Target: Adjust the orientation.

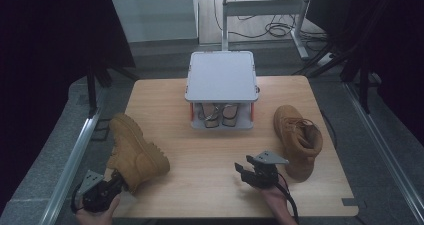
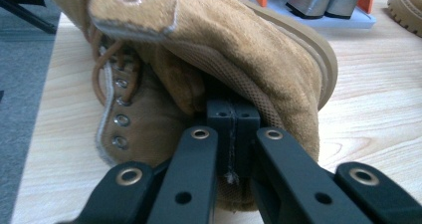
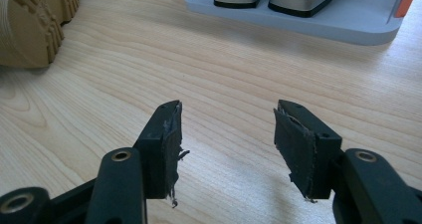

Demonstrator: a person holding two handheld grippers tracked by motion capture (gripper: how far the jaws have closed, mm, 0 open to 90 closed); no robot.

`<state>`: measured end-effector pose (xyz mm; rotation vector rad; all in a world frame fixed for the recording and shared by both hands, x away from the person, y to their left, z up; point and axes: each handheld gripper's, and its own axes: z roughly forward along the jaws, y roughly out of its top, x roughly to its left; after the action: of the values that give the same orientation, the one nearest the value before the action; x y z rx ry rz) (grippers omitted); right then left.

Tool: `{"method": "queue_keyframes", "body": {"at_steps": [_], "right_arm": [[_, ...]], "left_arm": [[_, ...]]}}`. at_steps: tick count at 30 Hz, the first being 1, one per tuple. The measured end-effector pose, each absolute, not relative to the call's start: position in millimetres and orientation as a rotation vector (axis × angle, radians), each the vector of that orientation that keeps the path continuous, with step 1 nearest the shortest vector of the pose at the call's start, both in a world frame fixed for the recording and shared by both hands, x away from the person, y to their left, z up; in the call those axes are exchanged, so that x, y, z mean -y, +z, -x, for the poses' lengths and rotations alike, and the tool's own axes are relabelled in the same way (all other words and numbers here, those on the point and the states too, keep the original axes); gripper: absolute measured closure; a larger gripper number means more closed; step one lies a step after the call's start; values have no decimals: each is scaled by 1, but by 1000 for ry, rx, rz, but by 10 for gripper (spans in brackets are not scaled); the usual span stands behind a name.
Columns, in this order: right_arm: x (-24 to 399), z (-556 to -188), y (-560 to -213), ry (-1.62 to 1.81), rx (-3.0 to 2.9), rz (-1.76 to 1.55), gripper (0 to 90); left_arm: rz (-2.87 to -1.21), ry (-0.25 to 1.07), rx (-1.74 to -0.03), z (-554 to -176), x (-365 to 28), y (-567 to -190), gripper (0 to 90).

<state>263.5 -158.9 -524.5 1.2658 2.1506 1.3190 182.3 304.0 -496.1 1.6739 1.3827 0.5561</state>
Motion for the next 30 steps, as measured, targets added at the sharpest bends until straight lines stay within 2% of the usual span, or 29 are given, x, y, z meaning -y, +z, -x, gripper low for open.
{"method": "queue_keyframes", "body": {"at_steps": [17, 30], "right_arm": [[161, -265, -526, 1312, -2144, -1274, 431], [160, -265, -530, 1286, -2152, -1276, 428]], "left_arm": [[-1701, 555, -1321, -202, -282, -484, 899], [-1726, 532, -1273, -231, -263, -466, 899]]}}
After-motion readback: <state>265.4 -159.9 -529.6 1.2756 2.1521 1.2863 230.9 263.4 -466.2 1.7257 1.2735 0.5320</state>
